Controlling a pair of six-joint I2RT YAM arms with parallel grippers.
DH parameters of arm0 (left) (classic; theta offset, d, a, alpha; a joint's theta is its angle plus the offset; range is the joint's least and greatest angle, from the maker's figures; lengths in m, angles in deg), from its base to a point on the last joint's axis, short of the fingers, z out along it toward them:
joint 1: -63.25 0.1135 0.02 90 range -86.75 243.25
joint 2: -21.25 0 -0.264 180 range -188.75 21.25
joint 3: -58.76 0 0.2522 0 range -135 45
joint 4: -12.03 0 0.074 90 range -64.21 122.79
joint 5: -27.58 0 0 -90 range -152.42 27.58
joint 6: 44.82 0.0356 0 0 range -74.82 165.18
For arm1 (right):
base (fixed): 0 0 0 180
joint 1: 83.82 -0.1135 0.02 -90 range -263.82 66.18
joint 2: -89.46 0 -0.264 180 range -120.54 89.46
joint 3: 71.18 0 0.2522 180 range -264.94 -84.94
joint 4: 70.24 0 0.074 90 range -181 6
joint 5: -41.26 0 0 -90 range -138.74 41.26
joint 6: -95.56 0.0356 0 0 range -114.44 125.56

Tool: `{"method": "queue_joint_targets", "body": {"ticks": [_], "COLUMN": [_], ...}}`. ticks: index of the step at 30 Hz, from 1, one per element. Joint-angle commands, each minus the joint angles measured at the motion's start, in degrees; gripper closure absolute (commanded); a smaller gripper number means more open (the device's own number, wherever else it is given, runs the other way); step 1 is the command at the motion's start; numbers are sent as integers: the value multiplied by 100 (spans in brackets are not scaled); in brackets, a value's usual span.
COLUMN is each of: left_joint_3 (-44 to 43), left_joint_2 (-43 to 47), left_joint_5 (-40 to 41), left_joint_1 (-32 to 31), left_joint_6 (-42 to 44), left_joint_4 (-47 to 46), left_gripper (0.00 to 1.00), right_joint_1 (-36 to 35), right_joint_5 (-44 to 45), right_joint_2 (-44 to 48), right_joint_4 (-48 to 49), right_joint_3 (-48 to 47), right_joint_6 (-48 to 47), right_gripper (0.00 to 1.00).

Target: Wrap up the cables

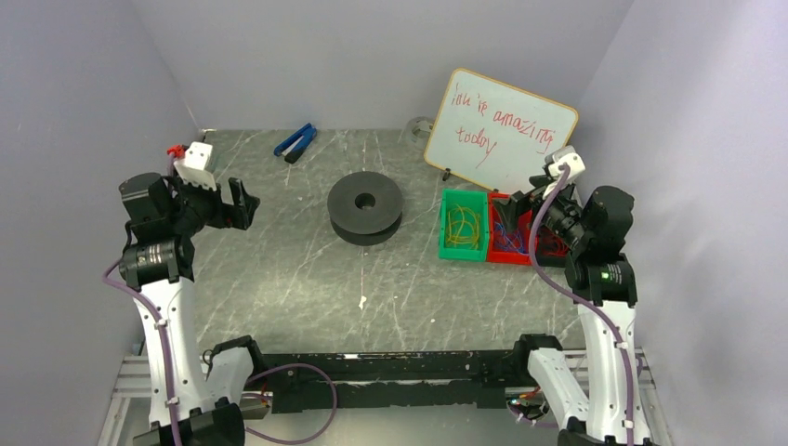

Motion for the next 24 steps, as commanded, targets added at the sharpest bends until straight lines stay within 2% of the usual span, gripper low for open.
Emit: {"method": "queue_joint_targets", "body": {"ticks": [1,12,19,24], "left_joint_3": [-27,-114,-154,-159], "left_joint_2": [-51,-220,-446,-675], "left_joint_5": [-418,-950,-1161,-808], "left_joint_1": [34,28,-7,-381], "left_joint_6": [282,497,458,493], "left_joint_4": [-79,260,265,218], "left_gripper": [6,6,6,6], "right_joint_1": [-38,-152,-194,-194], "right_joint_5": [-413,-398,-163,27], "right_joint_2": [-38,-322,-845,-1189], "right_joint_4": [343,469,853,1134], "right_joint_3": [42,221,494,725], "right_joint_6": [-127,-219,-67,-48], "right_gripper": [1,1,1,1]}}
